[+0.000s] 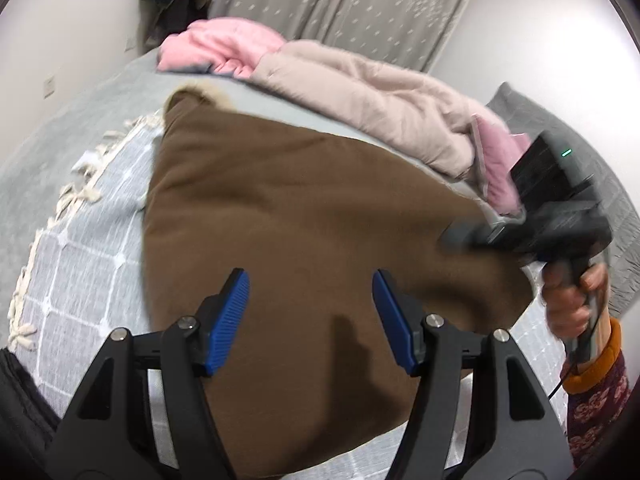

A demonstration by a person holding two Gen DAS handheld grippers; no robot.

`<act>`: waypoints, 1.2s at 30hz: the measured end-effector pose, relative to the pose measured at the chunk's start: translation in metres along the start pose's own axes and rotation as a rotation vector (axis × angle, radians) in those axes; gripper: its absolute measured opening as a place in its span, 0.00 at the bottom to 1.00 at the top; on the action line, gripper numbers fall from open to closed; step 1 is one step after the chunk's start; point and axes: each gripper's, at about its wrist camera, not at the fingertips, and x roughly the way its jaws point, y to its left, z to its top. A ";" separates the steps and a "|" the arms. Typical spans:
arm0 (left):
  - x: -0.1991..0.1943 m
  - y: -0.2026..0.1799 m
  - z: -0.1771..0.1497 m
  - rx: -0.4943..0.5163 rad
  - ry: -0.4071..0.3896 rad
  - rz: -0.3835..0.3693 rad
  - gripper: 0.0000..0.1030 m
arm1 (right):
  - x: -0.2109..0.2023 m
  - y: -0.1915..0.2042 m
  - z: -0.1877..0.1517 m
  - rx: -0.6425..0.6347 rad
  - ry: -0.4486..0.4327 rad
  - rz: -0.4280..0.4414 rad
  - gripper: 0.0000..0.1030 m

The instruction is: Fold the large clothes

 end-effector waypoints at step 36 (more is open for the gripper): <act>-0.042 -0.102 -0.112 -0.087 0.162 0.516 0.99 | -0.091 0.028 -0.211 -0.139 -0.243 -0.736 0.79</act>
